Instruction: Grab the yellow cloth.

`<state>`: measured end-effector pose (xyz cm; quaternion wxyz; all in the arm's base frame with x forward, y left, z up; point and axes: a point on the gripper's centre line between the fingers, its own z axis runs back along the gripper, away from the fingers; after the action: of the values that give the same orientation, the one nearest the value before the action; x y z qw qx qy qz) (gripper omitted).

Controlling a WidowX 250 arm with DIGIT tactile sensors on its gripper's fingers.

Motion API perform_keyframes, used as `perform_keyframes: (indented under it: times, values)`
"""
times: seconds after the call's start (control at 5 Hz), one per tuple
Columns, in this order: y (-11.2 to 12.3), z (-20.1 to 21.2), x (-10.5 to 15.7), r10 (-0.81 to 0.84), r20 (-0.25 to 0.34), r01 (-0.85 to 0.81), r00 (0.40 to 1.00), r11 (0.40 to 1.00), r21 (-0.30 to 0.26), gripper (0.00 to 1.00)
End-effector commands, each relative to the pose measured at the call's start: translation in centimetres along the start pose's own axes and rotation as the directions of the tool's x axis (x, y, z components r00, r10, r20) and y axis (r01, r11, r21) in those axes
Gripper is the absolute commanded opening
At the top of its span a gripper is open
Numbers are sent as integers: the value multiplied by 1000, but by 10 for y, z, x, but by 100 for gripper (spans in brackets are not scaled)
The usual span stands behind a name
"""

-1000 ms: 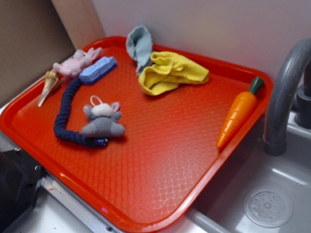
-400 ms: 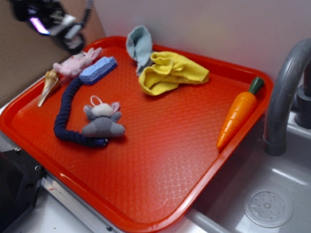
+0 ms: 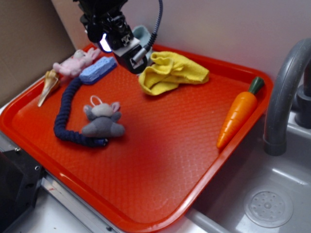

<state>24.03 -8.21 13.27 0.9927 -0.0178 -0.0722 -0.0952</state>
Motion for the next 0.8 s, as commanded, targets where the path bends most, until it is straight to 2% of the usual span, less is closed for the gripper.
perform_keyframes:
  times: [0.0, 0.2, 0.4, 0.6]
  values:
    - [-4, 12, 8, 2, 48, -1, 999, 1000, -4, 100]
    - [16, -22, 53, 86, -37, -85, 996, 996, 10, 100]
    - [17, -40, 70, 84, 6, -84, 996, 991, 103, 100]
    - [16, -62, 82, 53, -25, -48, 998, 984, 174, 100]
